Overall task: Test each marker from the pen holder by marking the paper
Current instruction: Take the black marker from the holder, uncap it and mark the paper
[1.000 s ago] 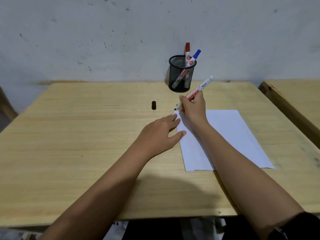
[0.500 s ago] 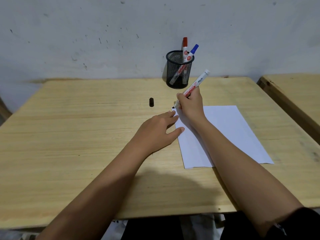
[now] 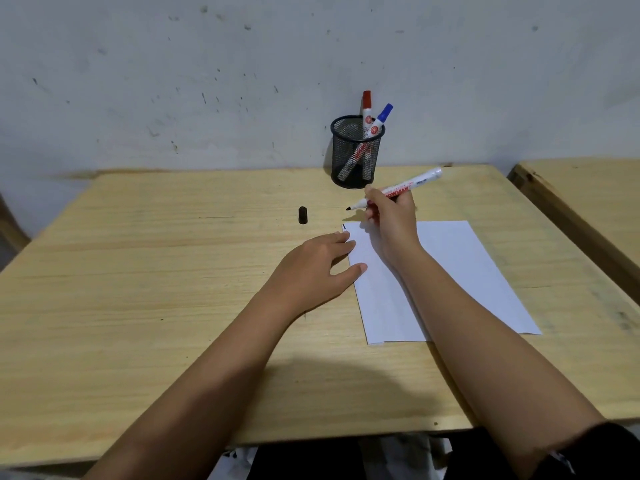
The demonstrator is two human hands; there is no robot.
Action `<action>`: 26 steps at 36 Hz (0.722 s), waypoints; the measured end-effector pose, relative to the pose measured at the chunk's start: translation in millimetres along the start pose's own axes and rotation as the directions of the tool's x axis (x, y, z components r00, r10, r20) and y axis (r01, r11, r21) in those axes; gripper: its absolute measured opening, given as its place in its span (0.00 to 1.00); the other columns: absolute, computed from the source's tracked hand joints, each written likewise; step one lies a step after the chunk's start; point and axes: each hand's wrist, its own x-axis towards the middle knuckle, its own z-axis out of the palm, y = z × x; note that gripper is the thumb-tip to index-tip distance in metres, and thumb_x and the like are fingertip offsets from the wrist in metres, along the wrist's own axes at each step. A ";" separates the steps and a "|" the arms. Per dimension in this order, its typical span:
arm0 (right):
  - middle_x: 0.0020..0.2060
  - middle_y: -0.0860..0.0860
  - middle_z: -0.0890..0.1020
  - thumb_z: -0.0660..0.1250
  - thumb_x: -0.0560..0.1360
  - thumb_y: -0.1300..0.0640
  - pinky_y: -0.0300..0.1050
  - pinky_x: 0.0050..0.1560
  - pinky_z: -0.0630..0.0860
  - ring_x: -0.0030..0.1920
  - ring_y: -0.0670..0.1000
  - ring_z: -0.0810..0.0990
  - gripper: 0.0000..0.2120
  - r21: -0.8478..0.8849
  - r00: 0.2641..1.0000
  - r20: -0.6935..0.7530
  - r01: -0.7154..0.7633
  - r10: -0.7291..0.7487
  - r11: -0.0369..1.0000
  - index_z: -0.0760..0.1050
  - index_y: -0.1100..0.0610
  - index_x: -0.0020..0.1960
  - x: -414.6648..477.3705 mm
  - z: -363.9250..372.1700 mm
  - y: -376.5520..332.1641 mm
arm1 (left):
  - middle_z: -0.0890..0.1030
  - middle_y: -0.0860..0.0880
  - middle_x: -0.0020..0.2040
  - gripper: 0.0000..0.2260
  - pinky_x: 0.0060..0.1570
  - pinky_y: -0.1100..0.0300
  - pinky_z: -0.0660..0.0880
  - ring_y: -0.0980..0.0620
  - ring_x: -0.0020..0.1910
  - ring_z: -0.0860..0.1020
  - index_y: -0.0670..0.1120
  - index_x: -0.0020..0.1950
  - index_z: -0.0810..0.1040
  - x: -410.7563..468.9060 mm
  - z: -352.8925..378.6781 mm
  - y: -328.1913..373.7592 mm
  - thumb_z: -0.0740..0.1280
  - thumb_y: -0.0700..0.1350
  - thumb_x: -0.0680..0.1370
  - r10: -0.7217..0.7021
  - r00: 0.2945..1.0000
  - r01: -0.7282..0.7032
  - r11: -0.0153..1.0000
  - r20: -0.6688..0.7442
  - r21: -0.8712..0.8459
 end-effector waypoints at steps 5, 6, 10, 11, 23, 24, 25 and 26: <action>0.32 0.49 0.74 0.70 0.73 0.59 0.34 0.26 0.67 0.31 0.44 0.72 0.11 0.026 0.998 0.068 -0.017 0.015 1.000 0.70 0.60 0.51 -2.9 -7.4 -10.9 | 0.68 0.55 0.72 0.22 0.61 0.63 0.65 0.58 0.70 0.65 0.49 0.68 0.72 1.1 -2.2 2.0 0.62 0.57 0.77 0.035 0.999 -0.035 0.999 -0.005 0.022; 0.33 0.49 0.75 0.70 0.73 0.57 0.33 0.28 0.69 0.33 0.44 0.73 0.12 -0.006 0.997 0.072 -0.012 0.012 1.000 0.71 0.60 0.51 -3.1 -8.2 -14.0 | 0.69 0.54 0.70 0.22 0.60 0.63 0.66 0.58 0.69 0.66 0.48 0.67 0.73 1.9 -2.7 1.8 0.62 0.57 0.77 0.044 0.999 -0.044 0.999 -0.004 0.021; 0.39 0.48 0.79 0.70 0.73 0.56 0.35 0.35 0.75 0.41 0.44 0.78 0.10 -0.138 0.995 0.096 0.040 -0.027 0.990 0.73 0.58 0.51 -0.7 -11.5 -32.8 | 0.71 0.54 0.62 0.17 0.58 0.58 0.71 0.56 0.63 0.70 0.47 0.62 0.76 5.6 -8.2 0.1 0.63 0.54 0.77 0.069 0.998 -0.069 0.998 -0.004 -0.007; 0.39 0.49 0.79 0.70 0.73 0.57 0.35 0.36 0.76 0.41 0.44 0.79 0.09 -0.128 0.994 0.100 0.052 -0.040 0.990 0.73 0.59 0.50 0.0 -12.0 -38.4 | 0.71 0.53 0.62 0.16 0.57 0.57 0.72 0.56 0.62 0.70 0.47 0.61 0.77 7.2 -10.5 -0.3 0.63 0.53 0.77 0.081 0.996 -0.082 0.997 -0.034 0.001; 0.35 0.51 0.79 0.67 0.73 0.68 0.38 0.50 0.81 0.35 0.43 0.82 0.07 0.061 0.978 0.165 0.119 -0.127 0.991 0.72 0.59 0.41 -9.6 -16.5 -80.3 | 0.74 0.43 0.58 0.17 0.56 0.54 0.72 0.44 0.59 0.74 0.44 0.65 0.73 43.6 -44.6 -31.7 0.61 0.48 0.79 -0.219 0.966 0.223 0.975 -0.139 0.011; 0.36 0.52 0.79 0.67 0.73 0.69 0.38 0.50 0.81 0.35 0.43 0.83 0.07 0.063 0.978 0.165 0.116 -0.125 0.991 0.72 0.59 0.41 -10.7 -16.1 -81.3 | 0.75 0.42 0.56 0.16 0.54 0.54 0.72 0.43 0.57 0.75 0.42 0.63 0.75 44.3 -42.9 -32.5 0.61 0.47 0.79 -0.209 0.969 0.214 0.976 -0.133 0.027; 0.36 0.52 0.79 0.67 0.73 0.69 0.38 0.51 0.81 0.35 0.43 0.83 0.07 0.064 0.978 0.166 0.114 -0.124 0.991 0.72 0.59 0.41 -11.8 -15.8 -81.9 | 0.76 0.41 0.54 0.14 0.52 0.54 0.72 0.43 0.55 0.75 0.40 0.60 0.77 45.2 -41.9 -32.8 0.61 0.46 0.79 -0.203 0.970 0.209 0.977 -0.135 0.035; 0.36 0.52 0.79 0.67 0.73 0.69 0.39 0.51 0.80 0.35 0.43 0.83 0.07 0.064 0.978 0.167 0.112 -0.122 0.992 0.72 0.59 0.41 -12.6 -15.5 -82.3 | 0.77 0.40 0.53 0.13 0.51 0.54 0.72 0.42 0.53 0.76 0.39 0.58 0.78 46.3 -41.4 -33.1 0.62 0.44 0.79 -0.200 0.968 0.207 0.978 -0.149 0.030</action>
